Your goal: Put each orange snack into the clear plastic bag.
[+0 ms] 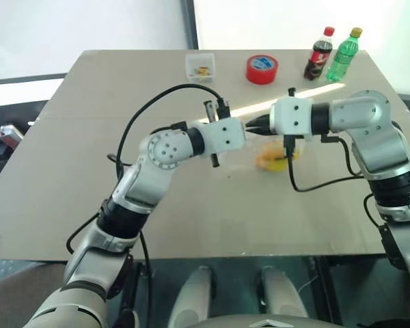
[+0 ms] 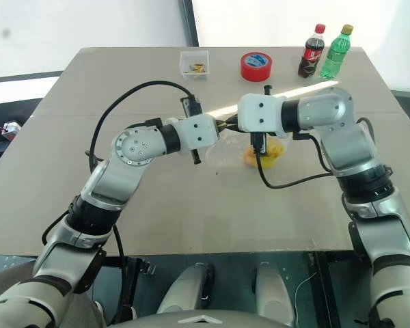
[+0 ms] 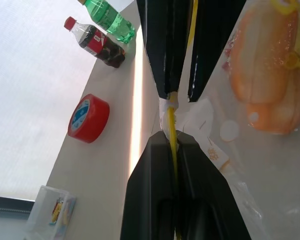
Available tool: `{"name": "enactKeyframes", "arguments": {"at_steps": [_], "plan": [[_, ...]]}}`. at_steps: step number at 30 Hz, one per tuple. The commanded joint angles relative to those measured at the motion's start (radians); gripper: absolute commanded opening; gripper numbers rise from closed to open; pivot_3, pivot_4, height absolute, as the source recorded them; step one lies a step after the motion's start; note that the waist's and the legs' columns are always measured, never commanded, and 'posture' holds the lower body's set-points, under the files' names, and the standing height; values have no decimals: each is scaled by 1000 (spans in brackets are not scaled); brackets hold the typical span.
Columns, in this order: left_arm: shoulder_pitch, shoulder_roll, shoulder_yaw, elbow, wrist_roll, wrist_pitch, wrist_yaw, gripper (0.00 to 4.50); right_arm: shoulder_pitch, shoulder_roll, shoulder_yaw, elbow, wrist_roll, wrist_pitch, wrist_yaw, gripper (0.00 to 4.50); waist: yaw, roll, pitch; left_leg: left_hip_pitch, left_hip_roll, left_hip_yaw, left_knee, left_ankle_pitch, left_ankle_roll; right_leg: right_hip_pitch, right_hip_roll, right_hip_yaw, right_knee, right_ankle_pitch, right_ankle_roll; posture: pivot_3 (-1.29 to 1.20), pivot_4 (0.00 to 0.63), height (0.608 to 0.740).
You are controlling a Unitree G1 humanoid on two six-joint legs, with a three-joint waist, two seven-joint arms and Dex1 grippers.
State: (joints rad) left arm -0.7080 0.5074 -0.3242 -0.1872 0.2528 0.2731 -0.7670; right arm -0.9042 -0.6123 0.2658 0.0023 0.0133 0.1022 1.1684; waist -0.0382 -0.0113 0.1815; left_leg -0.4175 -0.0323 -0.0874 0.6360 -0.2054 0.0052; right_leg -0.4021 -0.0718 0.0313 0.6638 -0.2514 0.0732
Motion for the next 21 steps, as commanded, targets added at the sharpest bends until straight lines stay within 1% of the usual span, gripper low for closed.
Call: {"name": "enactKeyframes", "arguments": {"at_steps": [1,12,21], "plan": [[-2,-1,20,-47,1,-4,10,0,-30,-3,-7,-2,-13,-23,-12,210,0,0,0,0,0,0,0,0,0,0,0,0,0,0,0,0,150,740],[-4,0,18,-42,0,-8,8,0,-44,-6,-16,13,-39,-34,-23,210,0,0,0,0,0,0,0,0,0,0,0,0,0,0,0,0,150,740],[-4,0,16,-41,1,-7,7,0,-33,0,-15,1,-28,-25,-19,210,0,0,0,0,0,0,0,0,0,0,0,0,0,0,0,0,150,740]]}}
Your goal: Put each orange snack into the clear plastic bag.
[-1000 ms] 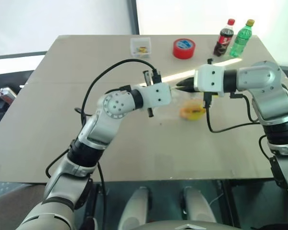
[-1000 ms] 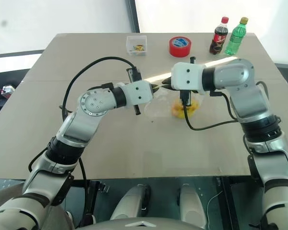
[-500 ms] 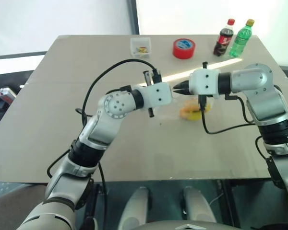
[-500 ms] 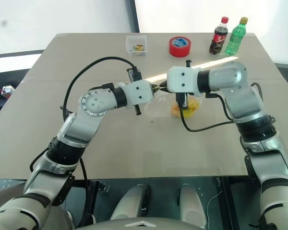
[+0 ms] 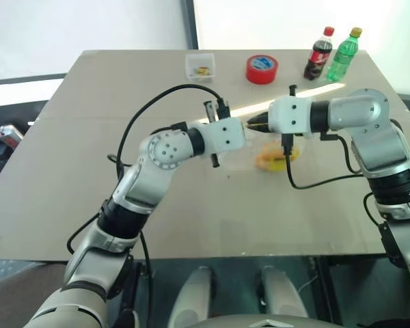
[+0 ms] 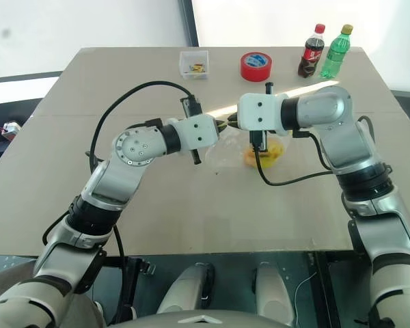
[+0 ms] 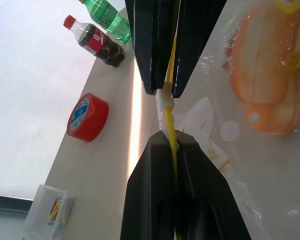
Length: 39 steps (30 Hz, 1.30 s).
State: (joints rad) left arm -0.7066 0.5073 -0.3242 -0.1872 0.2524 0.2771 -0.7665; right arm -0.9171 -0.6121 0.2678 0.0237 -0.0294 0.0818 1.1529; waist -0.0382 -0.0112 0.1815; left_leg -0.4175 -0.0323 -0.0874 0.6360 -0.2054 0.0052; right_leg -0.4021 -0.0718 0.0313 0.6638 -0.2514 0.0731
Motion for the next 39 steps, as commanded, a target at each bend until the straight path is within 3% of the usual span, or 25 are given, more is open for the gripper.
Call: {"name": "enactKeyframes", "arguments": {"at_steps": [1,39], "plan": [[-5,1,16,-41,1,-11,6,0,-20,0,-16,-19,14,-5,-3,210,0,0,0,0,0,0,0,0,0,0,0,0,0,0,0,0,150,740],[-7,-9,11,-48,2,-10,8,0,-11,-7,0,5,-16,-16,-3,210,0,0,0,0,0,0,0,0,0,0,0,0,0,0,0,0,150,740]]}}
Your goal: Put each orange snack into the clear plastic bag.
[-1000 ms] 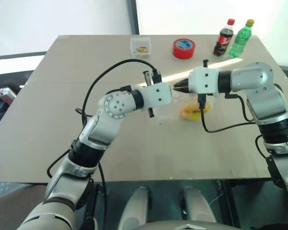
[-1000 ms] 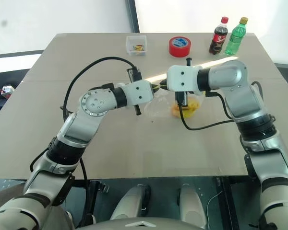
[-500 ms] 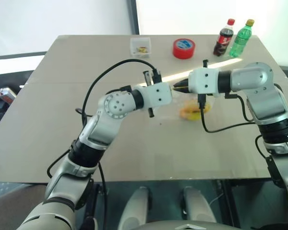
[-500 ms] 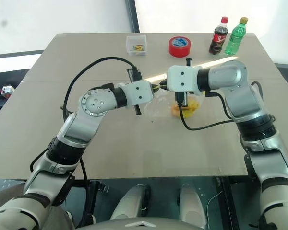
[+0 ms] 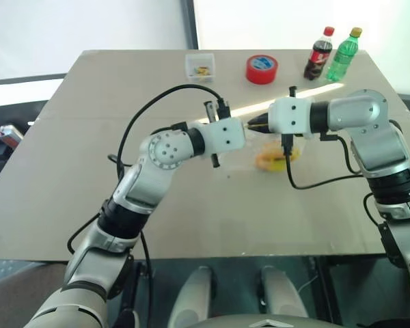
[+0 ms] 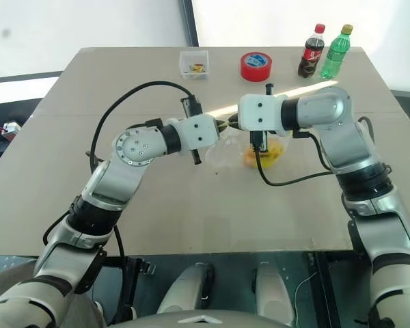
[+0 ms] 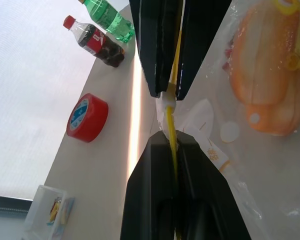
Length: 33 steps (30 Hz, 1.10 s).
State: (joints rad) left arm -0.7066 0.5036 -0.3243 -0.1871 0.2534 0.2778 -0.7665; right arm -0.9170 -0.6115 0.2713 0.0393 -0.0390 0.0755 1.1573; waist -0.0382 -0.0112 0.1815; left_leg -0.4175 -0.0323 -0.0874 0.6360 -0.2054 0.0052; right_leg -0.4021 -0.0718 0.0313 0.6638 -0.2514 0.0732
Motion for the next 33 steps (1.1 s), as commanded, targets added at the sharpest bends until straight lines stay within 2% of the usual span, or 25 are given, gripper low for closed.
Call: {"name": "enactKeyframes", "arguments": {"at_steps": [1,33], "plan": [[-7,-6,11,-49,1,-11,8,0,-10,-8,-3,-11,-8,-9,-7,210,0,0,0,0,0,0,0,0,0,0,0,0,0,0,0,0,150,740],[-8,-12,11,-35,1,-24,13,0,-19,-9,-9,4,-32,-10,-21,210,0,0,0,0,0,0,0,0,0,0,0,0,0,0,0,0,150,740]]}}
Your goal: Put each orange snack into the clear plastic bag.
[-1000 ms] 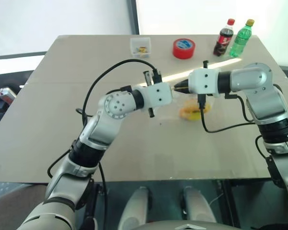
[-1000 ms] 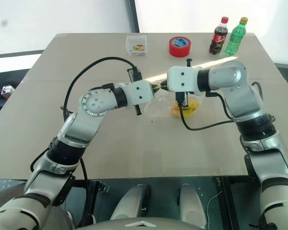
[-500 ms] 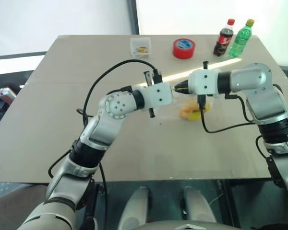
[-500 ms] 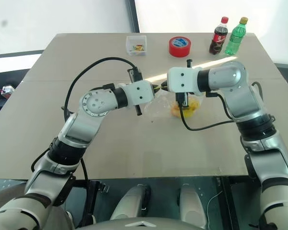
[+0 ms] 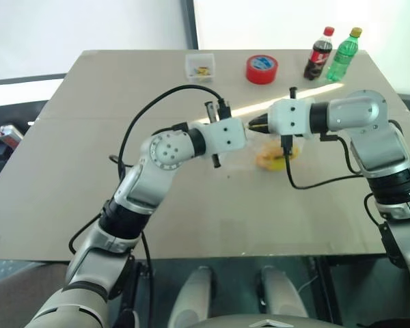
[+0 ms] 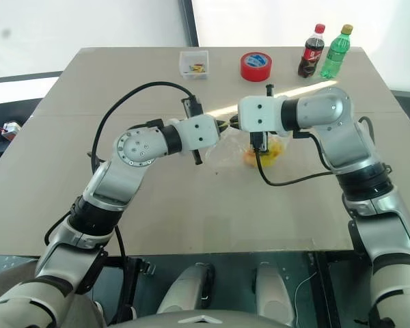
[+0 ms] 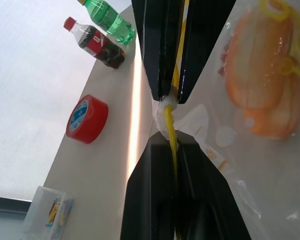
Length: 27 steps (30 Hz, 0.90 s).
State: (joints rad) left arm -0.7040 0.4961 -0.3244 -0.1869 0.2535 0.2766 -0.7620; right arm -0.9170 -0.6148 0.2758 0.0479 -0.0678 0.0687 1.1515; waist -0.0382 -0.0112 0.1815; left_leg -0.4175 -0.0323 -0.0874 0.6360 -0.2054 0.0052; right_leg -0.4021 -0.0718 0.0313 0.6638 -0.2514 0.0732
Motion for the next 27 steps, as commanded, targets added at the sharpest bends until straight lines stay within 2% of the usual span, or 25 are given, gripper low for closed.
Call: {"name": "enactKeyframes", "arguments": {"at_steps": [1,14,27], "plan": [[-11,-5,10,-35,0,-23,8,0,-19,-6,-13,-5,-3,-4,-16,210,0,0,0,0,0,0,0,0,0,0,0,0,0,0,0,0,150,740],[-5,6,17,-35,1,-24,4,0,-15,-8,-20,-16,6,5,-16,210,0,0,0,0,0,0,0,0,0,0,0,0,0,0,0,0,150,740],[-5,22,23,-25,-3,-37,7,0,-13,-82,-61,5,-3,24,-41,210,0,0,0,0,0,0,0,0,0,0,0,0,0,0,0,0,150,740]]}}
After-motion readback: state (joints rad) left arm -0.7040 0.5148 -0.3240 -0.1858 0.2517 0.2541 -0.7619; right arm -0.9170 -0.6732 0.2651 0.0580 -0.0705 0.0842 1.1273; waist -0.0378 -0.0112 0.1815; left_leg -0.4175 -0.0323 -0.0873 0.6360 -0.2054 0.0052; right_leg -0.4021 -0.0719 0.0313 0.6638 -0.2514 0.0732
